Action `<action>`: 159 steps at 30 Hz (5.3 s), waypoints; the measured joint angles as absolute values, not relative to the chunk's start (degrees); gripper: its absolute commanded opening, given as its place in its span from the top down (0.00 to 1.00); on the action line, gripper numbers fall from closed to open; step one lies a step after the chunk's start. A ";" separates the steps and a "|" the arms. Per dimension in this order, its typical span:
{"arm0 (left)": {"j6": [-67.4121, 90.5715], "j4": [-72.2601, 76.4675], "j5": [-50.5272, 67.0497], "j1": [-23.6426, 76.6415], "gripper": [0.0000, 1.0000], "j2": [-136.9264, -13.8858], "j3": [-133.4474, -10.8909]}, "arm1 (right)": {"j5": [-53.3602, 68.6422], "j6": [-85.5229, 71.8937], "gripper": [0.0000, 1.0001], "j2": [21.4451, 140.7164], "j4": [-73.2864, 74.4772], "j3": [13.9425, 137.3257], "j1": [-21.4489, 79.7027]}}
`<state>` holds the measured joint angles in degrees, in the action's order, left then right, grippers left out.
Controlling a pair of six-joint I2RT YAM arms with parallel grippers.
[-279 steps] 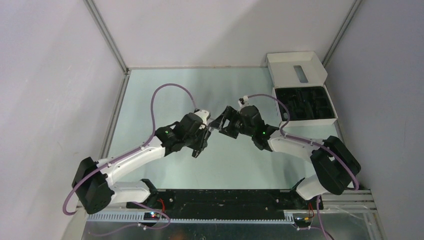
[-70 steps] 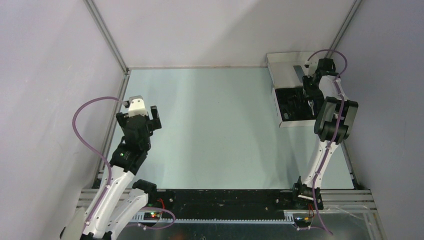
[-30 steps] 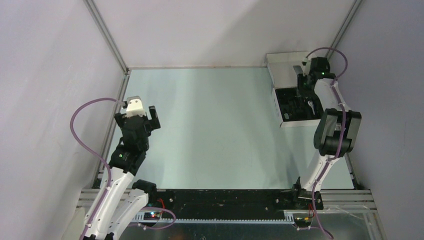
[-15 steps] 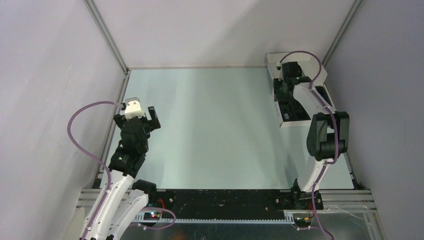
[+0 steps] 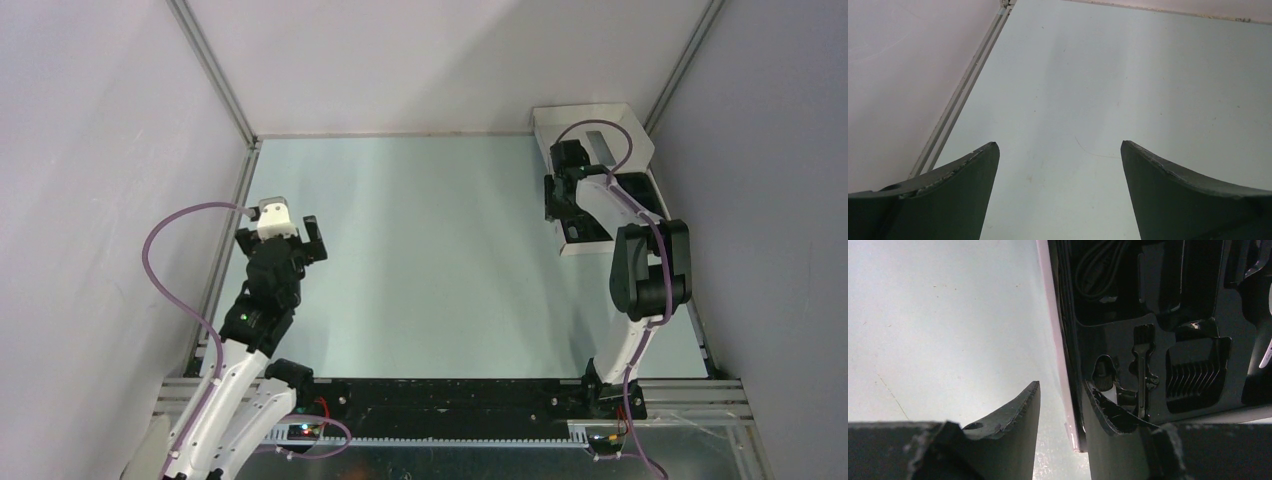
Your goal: Sort the hair-cutting tools
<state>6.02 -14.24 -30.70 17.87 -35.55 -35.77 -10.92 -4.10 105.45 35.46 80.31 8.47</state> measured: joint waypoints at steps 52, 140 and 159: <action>7.01 -14.33 -32.62 24.91 0.02 -25.21 -35.40 | -13.32 -38.54 1.00 107.79 50.74 86.41 55.24; 20.49 -20.03 -15.81 21.76 0.98 -103.00 -89.80 | -14.50 -13.50 1.00 110.67 18.57 97.08 23.94; 14.85 2.50 -20.95 29.28 0.83 -84.47 -65.19 | -19.40 -15.86 0.96 92.62 1.67 73.89 27.53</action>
